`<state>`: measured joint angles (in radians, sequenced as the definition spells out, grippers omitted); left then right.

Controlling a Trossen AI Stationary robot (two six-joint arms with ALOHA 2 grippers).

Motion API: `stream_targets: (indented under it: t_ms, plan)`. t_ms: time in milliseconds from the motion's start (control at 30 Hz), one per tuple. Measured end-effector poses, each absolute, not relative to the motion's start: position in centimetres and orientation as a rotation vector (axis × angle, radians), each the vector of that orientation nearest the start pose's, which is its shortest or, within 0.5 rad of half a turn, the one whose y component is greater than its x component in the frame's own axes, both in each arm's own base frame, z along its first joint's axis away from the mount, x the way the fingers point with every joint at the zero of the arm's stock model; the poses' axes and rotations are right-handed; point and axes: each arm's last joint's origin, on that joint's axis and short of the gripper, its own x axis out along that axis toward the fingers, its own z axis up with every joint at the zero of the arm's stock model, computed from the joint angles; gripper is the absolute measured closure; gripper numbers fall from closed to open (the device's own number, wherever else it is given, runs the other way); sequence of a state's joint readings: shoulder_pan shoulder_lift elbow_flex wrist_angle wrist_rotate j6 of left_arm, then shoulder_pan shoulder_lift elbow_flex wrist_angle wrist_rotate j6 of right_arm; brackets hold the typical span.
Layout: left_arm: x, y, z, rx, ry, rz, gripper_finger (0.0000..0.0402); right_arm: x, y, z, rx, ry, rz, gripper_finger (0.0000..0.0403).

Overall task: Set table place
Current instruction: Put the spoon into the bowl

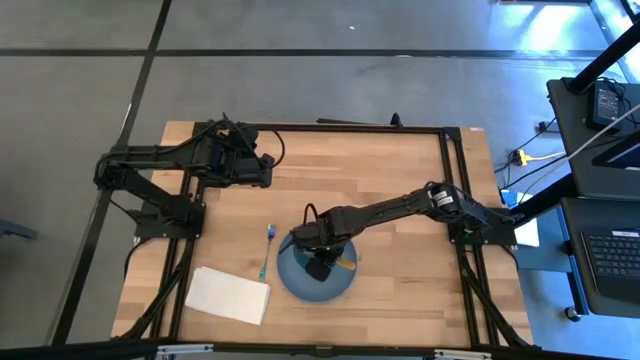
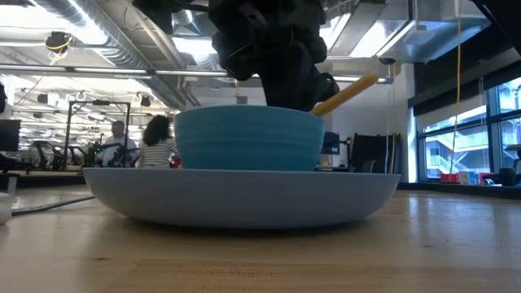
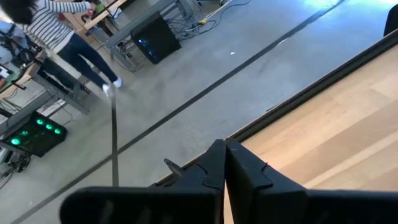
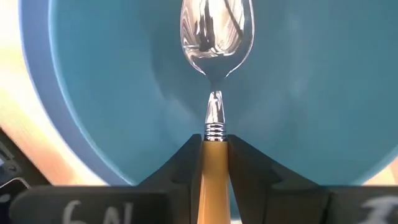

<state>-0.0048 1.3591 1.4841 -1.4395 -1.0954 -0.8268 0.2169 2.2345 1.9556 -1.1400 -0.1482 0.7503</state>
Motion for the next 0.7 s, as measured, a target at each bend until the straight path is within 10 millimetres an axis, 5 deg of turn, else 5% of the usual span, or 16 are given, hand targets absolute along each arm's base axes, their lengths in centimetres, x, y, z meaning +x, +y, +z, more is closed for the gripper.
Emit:
stream_targets:
  t_ms: [700]
  plan:
    - [22.1, 2.5, 37.3, 0.044, 0.682, 1.280, 0.0367, 43.8, 10.1, 22.0, 0.558, 1.461, -0.210, 0.0326]
